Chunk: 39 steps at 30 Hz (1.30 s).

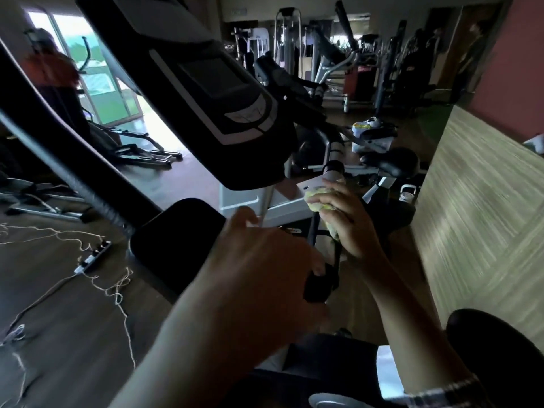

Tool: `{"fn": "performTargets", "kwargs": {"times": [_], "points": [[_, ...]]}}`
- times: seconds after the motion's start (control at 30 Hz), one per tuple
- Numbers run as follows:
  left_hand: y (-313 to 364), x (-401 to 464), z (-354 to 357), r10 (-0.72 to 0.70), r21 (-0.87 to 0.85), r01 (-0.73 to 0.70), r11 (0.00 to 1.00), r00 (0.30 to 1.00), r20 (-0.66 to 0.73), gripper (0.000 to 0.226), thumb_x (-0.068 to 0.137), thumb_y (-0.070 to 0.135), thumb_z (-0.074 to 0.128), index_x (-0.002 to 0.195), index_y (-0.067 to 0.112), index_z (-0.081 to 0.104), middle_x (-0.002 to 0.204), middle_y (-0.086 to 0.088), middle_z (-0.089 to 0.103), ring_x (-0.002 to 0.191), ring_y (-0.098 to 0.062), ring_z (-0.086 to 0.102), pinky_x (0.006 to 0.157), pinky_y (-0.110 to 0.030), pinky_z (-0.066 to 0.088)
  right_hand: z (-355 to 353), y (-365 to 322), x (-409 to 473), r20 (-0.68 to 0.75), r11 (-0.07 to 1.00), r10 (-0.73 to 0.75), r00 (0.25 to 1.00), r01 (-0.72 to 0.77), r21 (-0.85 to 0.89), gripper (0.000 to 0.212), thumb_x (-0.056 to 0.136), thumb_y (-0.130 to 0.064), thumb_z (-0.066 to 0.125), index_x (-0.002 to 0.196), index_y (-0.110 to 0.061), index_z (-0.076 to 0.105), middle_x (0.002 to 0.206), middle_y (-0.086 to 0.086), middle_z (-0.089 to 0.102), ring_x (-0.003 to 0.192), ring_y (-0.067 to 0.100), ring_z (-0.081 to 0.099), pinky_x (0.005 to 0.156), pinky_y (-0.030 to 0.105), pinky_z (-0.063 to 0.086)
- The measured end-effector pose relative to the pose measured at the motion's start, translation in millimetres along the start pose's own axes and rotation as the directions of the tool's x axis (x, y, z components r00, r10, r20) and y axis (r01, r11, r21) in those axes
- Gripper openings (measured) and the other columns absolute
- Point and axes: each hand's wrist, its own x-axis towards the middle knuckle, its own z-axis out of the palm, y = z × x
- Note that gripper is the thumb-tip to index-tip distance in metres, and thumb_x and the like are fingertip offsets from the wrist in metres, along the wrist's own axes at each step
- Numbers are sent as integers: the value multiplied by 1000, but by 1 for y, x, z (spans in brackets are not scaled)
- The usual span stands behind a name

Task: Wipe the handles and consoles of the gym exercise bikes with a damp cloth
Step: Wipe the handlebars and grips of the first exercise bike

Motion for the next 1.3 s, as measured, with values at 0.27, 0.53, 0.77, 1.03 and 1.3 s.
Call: {"fn": "performTargets", "kwargs": {"times": [0.27, 0.53, 0.77, 1.03, 1.3], "points": [[43, 25, 41, -292, 329, 314, 890, 949, -117, 59, 86, 72, 38, 128, 33, 49, 108, 9, 67, 96, -13, 64, 90, -32, 40, 4, 25, -18, 10, 976, 43, 999, -44, 213, 61, 86, -38, 43, 133, 1, 51, 149, 3, 42, 143, 26, 31, 119, 44, 25], [63, 30, 66, -409, 287, 503, 816, 851, -328, 35, 83, 59, 49, 89, 30, 69, 65, 7, 69, 58, -14, 66, 60, -25, 44, 19, 31, -24, -161, 981, -97, 982, 122, 152, 26, 104, -19, 43, 114, 4, 48, 128, 35, 54, 126, 40, 51, 115, 46, 31], [71, 20, 83, -461, 137, 564, 815, 773, -436, 48, 83, 53, 38, 110, 29, 71, 80, 3, 74, 69, -23, 70, 59, -29, 52, 31, 37, -21, -171, 981, -99, 980, 125, 151, 28, 76, 8, 65, 95, -3, 47, 120, 33, 59, 122, 44, 43, 97, 60, 44], [75, 14, 89, -462, 90, 558, 825, 757, -462, 46, 84, 47, 46, 114, 23, 70, 96, 3, 76, 79, -26, 71, 69, -33, 56, 12, 28, -32, 95, 924, 229, 969, -247, 293, 51, 102, -33, 38, 143, -3, 37, 146, 24, 41, 137, 36, 39, 116, 45, 31], [75, 4, 95, -414, 82, 521, 850, 756, -507, 39, 82, 40, 57, 113, 20, 70, 103, 3, 75, 82, -24, 71, 76, -34, 52, 2, -2, -45, 67, 729, 422, 904, -382, 568, 39, 99, -10, 49, 138, -12, 49, 122, -25, 44, 109, -19, 46, 98, 11, 34]]}}
